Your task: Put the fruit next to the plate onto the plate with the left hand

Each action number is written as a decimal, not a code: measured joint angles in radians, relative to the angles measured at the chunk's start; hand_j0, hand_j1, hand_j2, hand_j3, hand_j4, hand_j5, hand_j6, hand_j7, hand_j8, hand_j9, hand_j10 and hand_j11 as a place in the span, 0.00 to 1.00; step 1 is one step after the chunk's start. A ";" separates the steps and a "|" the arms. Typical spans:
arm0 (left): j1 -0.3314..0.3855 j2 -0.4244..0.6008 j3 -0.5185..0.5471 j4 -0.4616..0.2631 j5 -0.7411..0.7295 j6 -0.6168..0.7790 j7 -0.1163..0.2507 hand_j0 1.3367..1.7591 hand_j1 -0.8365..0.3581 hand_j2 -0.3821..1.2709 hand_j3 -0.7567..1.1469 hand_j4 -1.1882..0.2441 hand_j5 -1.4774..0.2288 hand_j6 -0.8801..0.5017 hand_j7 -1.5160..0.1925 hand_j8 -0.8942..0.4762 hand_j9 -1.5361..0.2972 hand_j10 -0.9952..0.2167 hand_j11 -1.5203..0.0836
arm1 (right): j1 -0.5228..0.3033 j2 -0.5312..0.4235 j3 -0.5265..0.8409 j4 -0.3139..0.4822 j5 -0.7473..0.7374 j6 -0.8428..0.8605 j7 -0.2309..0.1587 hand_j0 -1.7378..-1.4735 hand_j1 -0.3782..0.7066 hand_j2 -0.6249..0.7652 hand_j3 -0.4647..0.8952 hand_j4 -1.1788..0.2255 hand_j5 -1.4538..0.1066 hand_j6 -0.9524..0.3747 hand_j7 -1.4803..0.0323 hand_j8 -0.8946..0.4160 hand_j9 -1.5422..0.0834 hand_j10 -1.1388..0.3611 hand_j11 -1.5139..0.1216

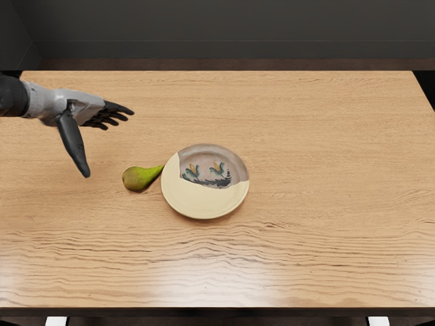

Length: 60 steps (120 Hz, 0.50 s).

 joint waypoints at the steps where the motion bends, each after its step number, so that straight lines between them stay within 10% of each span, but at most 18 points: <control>1: -0.001 0.001 0.000 -0.009 0.004 0.000 0.003 0.76 0.97 0.23 0.40 0.81 0.85 0.62 0.87 0.64 0.82 0.80 0.93 | 0.000 0.000 0.000 0.000 0.000 0.000 0.000 0.30 0.03 0.45 0.34 0.84 0.93 0.72 0.98 0.68 0.95 0.76 0.93; 60: 0.071 -0.084 0.010 -0.235 0.400 0.223 0.037 0.76 0.97 0.23 0.40 0.81 0.85 0.62 0.87 0.63 0.82 0.80 0.93 | -0.003 0.000 -0.003 0.000 0.000 -0.001 0.000 0.30 0.03 0.45 0.34 0.84 0.93 0.72 0.98 0.68 0.95 0.76 0.93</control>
